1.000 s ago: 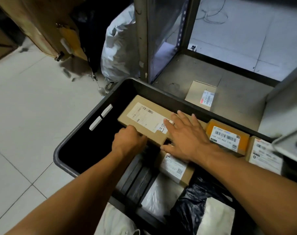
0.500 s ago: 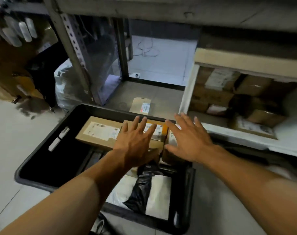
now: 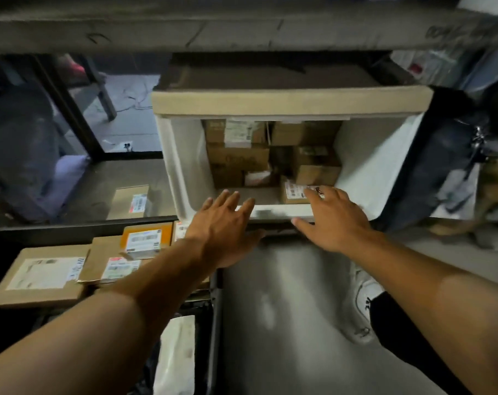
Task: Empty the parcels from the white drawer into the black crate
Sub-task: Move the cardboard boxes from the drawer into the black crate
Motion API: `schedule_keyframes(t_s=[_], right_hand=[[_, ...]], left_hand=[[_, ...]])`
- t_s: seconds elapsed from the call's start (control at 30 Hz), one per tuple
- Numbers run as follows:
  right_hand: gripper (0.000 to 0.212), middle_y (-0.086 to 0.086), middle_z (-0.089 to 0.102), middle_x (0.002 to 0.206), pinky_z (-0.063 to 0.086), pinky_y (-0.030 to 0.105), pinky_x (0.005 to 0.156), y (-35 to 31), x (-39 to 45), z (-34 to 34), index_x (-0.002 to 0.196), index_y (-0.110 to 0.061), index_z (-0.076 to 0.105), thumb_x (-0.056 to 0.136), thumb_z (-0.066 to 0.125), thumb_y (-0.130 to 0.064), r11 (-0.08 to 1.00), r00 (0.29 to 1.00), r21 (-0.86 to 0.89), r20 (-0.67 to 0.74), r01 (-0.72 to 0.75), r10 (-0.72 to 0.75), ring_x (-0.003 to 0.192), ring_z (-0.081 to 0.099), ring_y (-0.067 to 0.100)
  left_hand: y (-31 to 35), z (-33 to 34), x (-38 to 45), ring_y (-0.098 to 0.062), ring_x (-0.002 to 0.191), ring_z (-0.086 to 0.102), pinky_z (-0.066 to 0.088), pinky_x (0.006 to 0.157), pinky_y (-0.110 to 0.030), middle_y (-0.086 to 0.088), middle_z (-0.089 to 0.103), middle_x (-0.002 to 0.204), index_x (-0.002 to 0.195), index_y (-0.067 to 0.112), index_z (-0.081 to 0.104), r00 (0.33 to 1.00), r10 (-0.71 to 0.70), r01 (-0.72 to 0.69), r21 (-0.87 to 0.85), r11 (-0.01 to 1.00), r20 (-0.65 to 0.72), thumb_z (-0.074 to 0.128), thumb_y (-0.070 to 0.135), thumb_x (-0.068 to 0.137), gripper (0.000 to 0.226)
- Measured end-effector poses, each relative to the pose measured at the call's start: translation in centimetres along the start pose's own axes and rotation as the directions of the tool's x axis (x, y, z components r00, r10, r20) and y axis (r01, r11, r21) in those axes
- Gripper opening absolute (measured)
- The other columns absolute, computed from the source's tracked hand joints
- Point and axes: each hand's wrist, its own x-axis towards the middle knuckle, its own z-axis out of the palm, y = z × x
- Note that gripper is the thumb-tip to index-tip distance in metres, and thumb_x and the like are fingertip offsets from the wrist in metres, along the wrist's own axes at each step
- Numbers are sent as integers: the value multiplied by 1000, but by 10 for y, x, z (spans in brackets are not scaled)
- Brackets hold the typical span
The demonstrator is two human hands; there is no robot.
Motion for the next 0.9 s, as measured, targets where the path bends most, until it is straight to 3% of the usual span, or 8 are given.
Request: schedule_keyframes(t_s=[0.13, 0.27, 0.37, 0.5, 0.57, 0.73, 0.83, 0.9], right_hand=[[63, 16, 38, 153, 39, 43, 105, 27, 35, 13, 153, -17, 33, 102, 40, -54, 982, 990, 131, 54, -138, 132, 135, 39, 37], [54, 17, 54, 136, 45, 45, 103, 46, 79, 26, 143, -15, 46, 101, 44, -48, 960, 972, 159, 84, -231, 220, 123, 52, 39], [49, 17, 60, 127, 49, 48, 99, 54, 107, 33, 134, -15, 52, 96, 52, -45, 947, 961, 179, 119, -266, 248, 114, 57, 41], [41, 17, 61, 123, 48, 40, 92, 57, 137, 38, 124, -14, 57, 95, 58, -42, 922, 946, 236, 185, -306, 267, 105, 58, 38], [37, 17, 61, 121, 48, 41, 94, 53, 152, 42, 116, -13, 58, 94, 57, -42, 905, 938, 266, 194, -333, 288, 105, 57, 37], [60, 17, 57, 135, 47, 40, 99, 49, 165, 42, 133, -5, 57, 95, 56, -51, 794, 897, 419, 238, -441, 372, 122, 54, 39], [48, 15, 59, 127, 46, 34, 86, 49, 161, 38, 129, -7, 58, 96, 59, -42, 682, 893, 578, 254, -448, 371, 109, 56, 32], [39, 10, 58, 118, 46, 34, 84, 41, 158, 37, 124, -13, 58, 95, 60, -37, 601, 901, 675, 264, -427, 344, 101, 54, 28]], left_hand=[[18, 1, 40, -28, 136, 43, 35, 110, -41, -8, 44, 151, 150, 20, 35, 1000, -13, 14, -90, 996, 4, 39, 61, 98, 66], [25, 16, 95, -30, 120, 56, 45, 93, -39, -11, 56, 136, 136, 15, 50, 997, -60, 65, -142, 988, 39, 34, 63, 99, 63], [32, 27, 132, -30, 108, 60, 42, 78, -33, -13, 62, 125, 125, 13, 56, 995, -77, 91, -217, 972, 70, 33, 61, 100, 59], [45, 32, 168, -33, 119, 57, 43, 88, -34, -14, 58, 135, 137, 10, 52, 987, -93, 142, -419, 897, 134, 34, 42, 107, 48], [47, 37, 184, -32, 117, 58, 45, 92, -36, -15, 59, 133, 136, 10, 53, 968, -154, 237, -529, 815, 196, 36, 41, 107, 47], [48, 45, 211, -32, 117, 59, 45, 82, -30, -16, 61, 131, 134, 7, 57, 920, -211, 391, -750, 534, 329, 57, 33, 100, 43], [36, 40, 210, -25, 99, 58, 43, 66, -29, -9, 62, 122, 125, 14, 61, 874, -276, 483, -775, 407, 400, 69, 43, 90, 47], [27, 36, 205, -22, 92, 56, 40, 66, -30, -11, 62, 122, 124, 14, 62, 860, -303, 496, -813, 306, 410, 69, 41, 88, 46]])
